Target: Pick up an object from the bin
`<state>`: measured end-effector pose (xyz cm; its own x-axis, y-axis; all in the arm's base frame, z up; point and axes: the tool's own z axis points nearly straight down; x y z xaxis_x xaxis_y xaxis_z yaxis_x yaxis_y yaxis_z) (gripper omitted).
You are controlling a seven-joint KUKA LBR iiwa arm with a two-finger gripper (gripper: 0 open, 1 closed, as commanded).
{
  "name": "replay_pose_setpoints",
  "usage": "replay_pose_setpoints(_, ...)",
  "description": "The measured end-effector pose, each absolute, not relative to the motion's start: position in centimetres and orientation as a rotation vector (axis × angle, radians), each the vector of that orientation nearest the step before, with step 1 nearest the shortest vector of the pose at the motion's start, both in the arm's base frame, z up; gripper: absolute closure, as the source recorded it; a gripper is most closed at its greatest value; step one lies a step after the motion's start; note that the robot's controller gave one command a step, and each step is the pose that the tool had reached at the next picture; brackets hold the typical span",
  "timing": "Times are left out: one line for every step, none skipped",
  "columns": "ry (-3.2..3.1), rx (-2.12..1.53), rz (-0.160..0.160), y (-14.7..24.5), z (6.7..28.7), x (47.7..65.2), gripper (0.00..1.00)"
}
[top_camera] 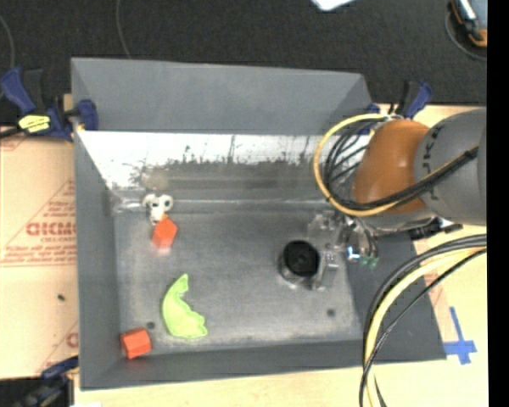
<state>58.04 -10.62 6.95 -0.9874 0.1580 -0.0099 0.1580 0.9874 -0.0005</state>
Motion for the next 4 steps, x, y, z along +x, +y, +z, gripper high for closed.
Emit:
replay_pose_setpoints(3.124,0.115,-0.008,-8.5,7.0,59.2,0.0)
replay_pose_setpoints(3.054,0.638,0.0,-3.6,7.1,61.1,1.0)
replay_pose_setpoints(3.055,0.635,-0.001,-3.7,7.1,61.1,1.0)
replay_pose_setpoints(3.049,0.659,-0.003,-6.5,7.1,60.9,1.0)
